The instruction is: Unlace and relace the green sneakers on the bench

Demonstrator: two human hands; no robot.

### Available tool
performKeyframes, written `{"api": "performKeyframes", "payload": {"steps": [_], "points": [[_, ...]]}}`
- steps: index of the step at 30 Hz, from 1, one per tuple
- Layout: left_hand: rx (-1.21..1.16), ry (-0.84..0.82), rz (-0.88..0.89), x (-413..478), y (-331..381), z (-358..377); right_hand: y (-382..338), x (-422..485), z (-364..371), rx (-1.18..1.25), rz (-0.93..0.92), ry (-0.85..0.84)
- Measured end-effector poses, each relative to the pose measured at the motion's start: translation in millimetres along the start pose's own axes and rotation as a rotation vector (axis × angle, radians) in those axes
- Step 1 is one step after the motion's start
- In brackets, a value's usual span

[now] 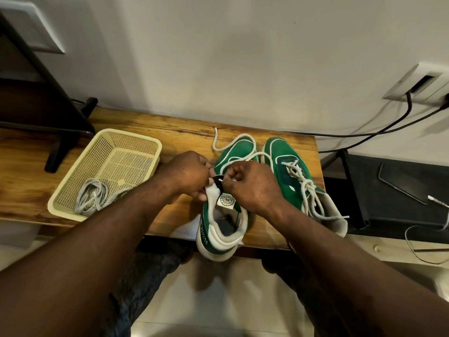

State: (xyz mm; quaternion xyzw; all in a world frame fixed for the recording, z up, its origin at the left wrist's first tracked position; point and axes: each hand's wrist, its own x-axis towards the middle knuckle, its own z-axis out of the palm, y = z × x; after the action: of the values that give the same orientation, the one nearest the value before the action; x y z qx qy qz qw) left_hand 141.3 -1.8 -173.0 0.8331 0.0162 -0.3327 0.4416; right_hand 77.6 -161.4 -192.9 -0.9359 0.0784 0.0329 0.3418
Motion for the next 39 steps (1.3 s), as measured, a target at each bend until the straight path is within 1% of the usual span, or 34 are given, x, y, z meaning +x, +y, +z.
{"api": "performKeyframes", "payload": {"steps": [4, 9, 13, 17, 21, 23, 25, 28, 30, 34, 37, 39], "points": [[-0.057, -0.032, -0.01, 1.3, -2.1, -4.5, 1.0, -0.8, 3.0, 0.043, 0.019, 0.033], [-0.079, -0.073, 0.026, -0.8, -0.2, -8.0, 2.4, -2.7, 8.0, 0.146, 0.069, 0.111], [-0.085, -0.105, 0.054, -2.8, 0.4, -8.0, 2.0, -6.6, 12.3, 0.126, 0.071, 0.113], [-0.077, -0.111, 0.063, -4.8, 2.0, -6.3, 4.3, -13.0, 19.9, 0.143, 0.061, 0.157], [-0.181, -0.087, -0.032, 0.1, -0.5, -6.6, 5.8, -13.3, 23.1, 0.166, 0.066, 0.172], [-0.226, -0.066, -0.074, 3.5, -3.6, -5.4, 5.1, -10.5, 21.5, 0.11, 0.022, 0.183], [-0.238, -0.069, -0.088, 5.6, -3.8, -4.0, 4.4, -8.3, 15.5, 0.034, -0.028, 0.167], [-0.249, -0.089, -0.101, 6.7, -2.0, -3.8, 6.6, -7.3, 8.6, 0.031, -0.03, 0.113], [-0.26, -0.094, -0.117, 7.6, -2.4, -4.2, 9.0, -5.2, 9.3, 0.044, -0.001, 0.092], [-0.288, -0.101, -0.141, 10.4, -4.6, -2.6, 11.9, -0.3, 10.0, 0.139, 0.115, 0.039], [-0.295, -0.098, -0.148, 11.6, -4.6, -0.1, 15.7, 1.9, 8.4, 0.169, 0.133, 0.02], [-0.294, -0.101, -0.149, 12.3, -4.5, 0.4, 17.9, 2.0, 8.9, 0.158, 0.119, 0.045]]}}
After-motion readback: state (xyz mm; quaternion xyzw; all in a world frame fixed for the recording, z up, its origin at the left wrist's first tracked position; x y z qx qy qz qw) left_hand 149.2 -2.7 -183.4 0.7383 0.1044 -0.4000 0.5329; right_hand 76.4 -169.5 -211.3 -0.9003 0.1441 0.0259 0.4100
